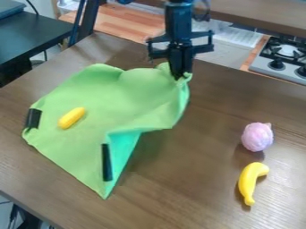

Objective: Unfold the cloth from bottom left to the top right

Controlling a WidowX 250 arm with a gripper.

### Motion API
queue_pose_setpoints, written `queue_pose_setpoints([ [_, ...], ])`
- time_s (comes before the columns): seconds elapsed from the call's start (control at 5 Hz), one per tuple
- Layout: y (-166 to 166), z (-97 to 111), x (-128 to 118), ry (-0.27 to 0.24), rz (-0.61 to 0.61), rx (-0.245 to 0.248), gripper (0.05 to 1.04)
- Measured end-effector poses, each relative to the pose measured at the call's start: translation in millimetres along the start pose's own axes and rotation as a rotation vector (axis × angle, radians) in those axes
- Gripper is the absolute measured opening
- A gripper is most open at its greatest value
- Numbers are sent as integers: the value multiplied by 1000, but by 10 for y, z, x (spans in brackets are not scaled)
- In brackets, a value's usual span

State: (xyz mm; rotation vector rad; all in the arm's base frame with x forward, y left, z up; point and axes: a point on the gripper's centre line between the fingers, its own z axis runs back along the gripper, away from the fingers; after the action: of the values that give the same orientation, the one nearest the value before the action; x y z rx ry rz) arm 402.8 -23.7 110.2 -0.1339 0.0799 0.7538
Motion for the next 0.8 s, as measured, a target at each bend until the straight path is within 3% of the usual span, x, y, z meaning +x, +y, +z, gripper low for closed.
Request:
queue_pose_setpoints([
  [0.4,-223,-39,48,-3,25,-24,100],
  [0.6,-264,-112,61,-10,-7,-12,256],
  [0.8,-271,-170,80,-23,-28,-13,555],
])
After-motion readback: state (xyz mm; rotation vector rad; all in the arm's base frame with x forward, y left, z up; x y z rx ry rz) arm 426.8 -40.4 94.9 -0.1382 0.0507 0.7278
